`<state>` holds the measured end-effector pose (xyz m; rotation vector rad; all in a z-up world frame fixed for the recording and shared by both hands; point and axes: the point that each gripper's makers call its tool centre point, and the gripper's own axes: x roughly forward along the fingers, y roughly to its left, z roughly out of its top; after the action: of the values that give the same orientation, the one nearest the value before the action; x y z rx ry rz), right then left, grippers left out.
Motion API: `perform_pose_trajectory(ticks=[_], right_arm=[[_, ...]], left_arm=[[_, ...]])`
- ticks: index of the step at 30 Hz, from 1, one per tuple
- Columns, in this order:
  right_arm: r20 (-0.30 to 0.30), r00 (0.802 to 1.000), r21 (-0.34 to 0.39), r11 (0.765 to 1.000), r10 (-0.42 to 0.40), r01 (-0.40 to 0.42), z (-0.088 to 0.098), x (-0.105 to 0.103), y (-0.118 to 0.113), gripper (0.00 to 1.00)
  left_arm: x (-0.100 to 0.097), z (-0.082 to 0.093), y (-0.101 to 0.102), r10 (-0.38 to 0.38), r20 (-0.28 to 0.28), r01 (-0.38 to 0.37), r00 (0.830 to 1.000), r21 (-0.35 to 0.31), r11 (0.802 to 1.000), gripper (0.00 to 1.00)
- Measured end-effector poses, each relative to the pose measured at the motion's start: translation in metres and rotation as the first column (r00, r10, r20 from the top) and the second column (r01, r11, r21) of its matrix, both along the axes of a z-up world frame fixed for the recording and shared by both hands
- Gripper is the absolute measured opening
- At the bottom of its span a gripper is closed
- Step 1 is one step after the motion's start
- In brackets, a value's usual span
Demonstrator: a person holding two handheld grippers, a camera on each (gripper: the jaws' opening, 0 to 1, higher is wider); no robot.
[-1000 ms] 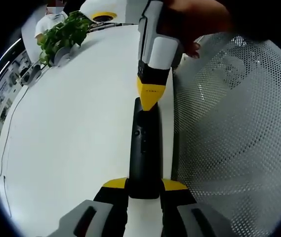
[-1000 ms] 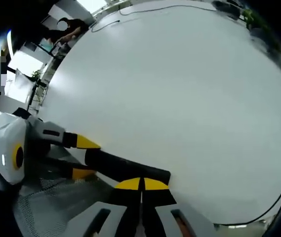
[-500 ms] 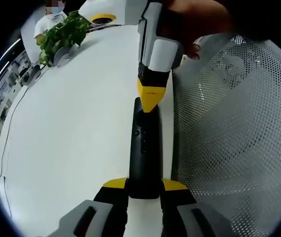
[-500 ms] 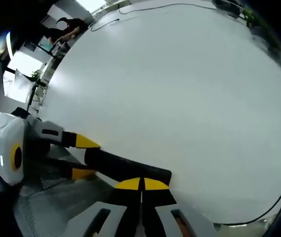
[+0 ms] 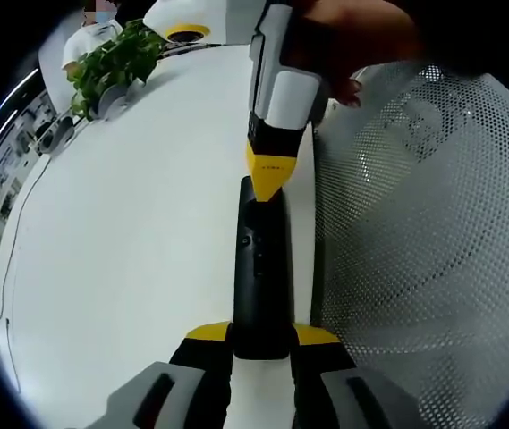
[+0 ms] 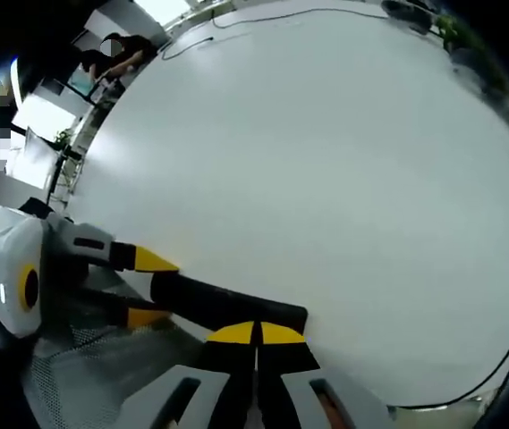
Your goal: Press the specified remote control buttons in sequence, fully releasing each button before pressing the next.
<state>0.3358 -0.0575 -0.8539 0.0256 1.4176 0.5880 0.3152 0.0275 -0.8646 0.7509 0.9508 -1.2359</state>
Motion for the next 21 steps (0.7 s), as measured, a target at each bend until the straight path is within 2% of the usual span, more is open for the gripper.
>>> perform_pose_trajectory(ticks=[4,9,21], right_arm=[[0.001,1.0,0.0,1.0,0.002,-0.002,-0.0001,0.0,0.0003,0.0],[0.031,0.998,-0.025,0.998,0.051,-0.051,-0.0004,-0.0002,0.0034,0.0],[0.054,0.996,-0.03,0.997,0.074,-0.072,-0.0005,-0.0001,0.0025,0.0]], left_arm=[[0.0,0.0001,0.0001,0.0,0.0,0.0,1.0,-0.001,1.0,0.25],[0.0,0.0,0.0001,-0.001,0.001,0.001,1.0,-0.001,1.0,0.25],[-0.0002,0.0002,0.0,-0.012,0.007,0.012,1.0,0.0,1.0,0.25]])
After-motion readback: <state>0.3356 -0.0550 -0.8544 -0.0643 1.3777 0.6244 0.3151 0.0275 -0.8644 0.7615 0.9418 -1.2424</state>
